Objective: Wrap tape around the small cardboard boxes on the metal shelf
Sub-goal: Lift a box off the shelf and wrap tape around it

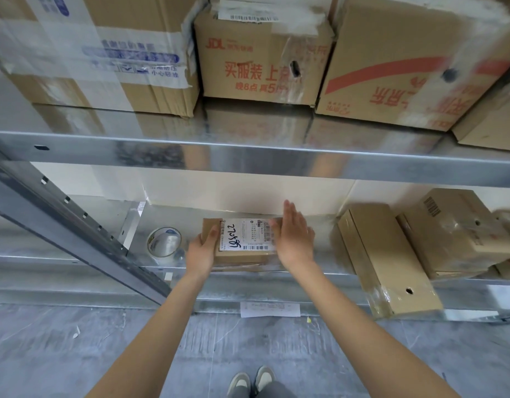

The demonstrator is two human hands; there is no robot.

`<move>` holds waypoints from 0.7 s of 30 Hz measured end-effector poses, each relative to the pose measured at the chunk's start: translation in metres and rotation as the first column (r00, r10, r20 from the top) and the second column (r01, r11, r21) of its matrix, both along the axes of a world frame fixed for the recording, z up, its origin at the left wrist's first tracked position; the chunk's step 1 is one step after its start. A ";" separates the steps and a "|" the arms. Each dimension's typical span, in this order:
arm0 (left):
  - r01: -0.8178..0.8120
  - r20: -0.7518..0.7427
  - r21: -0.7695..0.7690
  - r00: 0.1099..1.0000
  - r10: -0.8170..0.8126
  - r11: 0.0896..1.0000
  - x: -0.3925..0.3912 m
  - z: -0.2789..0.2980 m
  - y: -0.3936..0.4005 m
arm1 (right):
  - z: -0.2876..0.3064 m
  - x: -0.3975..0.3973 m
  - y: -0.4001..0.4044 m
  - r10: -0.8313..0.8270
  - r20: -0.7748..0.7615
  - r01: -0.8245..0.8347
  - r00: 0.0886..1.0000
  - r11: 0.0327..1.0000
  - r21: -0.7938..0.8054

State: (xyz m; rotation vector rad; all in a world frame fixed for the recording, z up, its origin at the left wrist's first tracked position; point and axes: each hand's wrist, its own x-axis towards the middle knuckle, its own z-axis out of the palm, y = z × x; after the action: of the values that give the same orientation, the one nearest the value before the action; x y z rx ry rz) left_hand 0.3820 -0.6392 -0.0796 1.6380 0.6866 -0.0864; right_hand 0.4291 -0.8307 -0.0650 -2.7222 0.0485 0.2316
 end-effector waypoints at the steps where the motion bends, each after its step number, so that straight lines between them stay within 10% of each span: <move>1: 0.000 0.004 -0.005 1.000 0.000 1.000 0.000 -0.001 0.000 | 0.000 -0.001 0.005 0.106 0.032 -0.104 0.994 0.992 -0.068; 14: -0.028 0.041 0.008 0.999 0.028 1.000 0.006 -0.003 -0.004 | -0.013 -0.091 -0.015 0.372 0.125 -0.351 0.920 0.922 -0.162; 21: 0.035 0.041 0.029 0.999 -0.036 0.999 0.008 0.003 -0.007 | -0.005 -0.051 -0.044 0.078 0.092 -0.115 0.993 0.844 0.523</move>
State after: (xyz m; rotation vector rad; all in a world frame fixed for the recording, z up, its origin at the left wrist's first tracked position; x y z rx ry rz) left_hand 0.3902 -0.6465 -0.0764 1.6745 0.6297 -0.0687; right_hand 0.3777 -0.8744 -0.0697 -2.1772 -0.1526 0.1519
